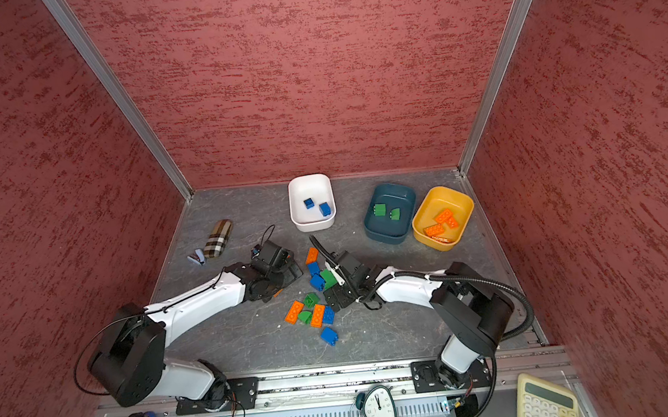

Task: Sort the legos into containers by color
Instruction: 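Move the right gripper to the pile and grasp a blue 2x4 brick, then carry the blue brick into the white tub and release it with the right gripper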

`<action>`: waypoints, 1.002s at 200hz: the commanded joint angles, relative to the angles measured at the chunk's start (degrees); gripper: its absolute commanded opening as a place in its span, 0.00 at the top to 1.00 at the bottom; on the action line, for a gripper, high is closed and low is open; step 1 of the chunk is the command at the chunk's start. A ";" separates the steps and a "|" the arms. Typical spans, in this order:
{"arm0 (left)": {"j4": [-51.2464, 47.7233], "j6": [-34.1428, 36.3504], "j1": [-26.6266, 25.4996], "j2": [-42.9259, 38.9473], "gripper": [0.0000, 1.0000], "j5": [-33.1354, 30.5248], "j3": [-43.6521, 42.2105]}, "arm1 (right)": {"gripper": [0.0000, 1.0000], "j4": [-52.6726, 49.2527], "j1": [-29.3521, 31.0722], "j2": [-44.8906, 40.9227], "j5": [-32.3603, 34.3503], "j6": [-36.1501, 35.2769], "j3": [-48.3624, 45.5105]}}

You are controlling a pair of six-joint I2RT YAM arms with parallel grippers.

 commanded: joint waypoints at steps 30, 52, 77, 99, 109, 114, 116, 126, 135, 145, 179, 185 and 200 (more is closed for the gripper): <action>1.14 0.58 0.17 0.27 0.00 0.07 -0.22 | 0.15 -2.89 2.42 2.54 8.73 -0.09 1.93; 0.88 0.98 0.13 0.13 0.01 -0.15 -0.13 | 0.27 -2.48 2.46 2.46 9.00 0.57 2.29; 0.30 1.16 0.16 -0.10 0.01 -0.49 -0.13 | 0.37 -1.32 2.42 1.78 9.64 -0.03 2.50; -0.42 1.19 0.27 -0.28 0.01 -0.98 -0.17 | 0.42 0.07 2.42 0.18 9.97 -1.24 2.81; -0.75 1.49 0.52 -0.32 0.01 -1.17 -0.17 | 0.43 1.04 2.27 -0.93 9.78 -1.91 3.00; -0.99 1.61 0.64 -0.40 0.01 -1.30 -0.14 | 0.43 1.62 2.09 -1.52 9.50 -2.33 3.28; -1.08 1.68 0.70 -0.42 0.01 -1.29 -0.13 | 0.43 1.80 2.07 -1.68 9.43 -2.56 3.42; -1.57 2.04 1.06 -0.57 0.01 -1.52 -0.13 | 0.44 2.77 1.69 -2.49 9.12 -3.37 4.17; -2.19 2.34 1.53 -0.68 0.01 -1.83 -0.05 | 0.45 3.59 1.15 -2.92 9.09 -3.99 5.00; -3.04 2.63 2.04 -0.88 0.01 -2.06 -0.03 | 0.46 4.99 0.27 -3.32 8.96 -4.46 5.84; -5.37 4.07 4.03 -2.00 0.01 -2.78 -0.21 | 0.46 10.55 -4.22 -0.99 6.10 -4.99 10.94; -5.56 4.56 4.27 -2.16 0.01 -2.71 -0.22 | 0.46 11.06 -5.09 0.29 5.64 -5.13 12.37; -5.85 6.20 5.12 -2.07 0.01 -1.54 -0.22 | 0.47 11.89 -6.85 3.96 5.35 -5.80 16.68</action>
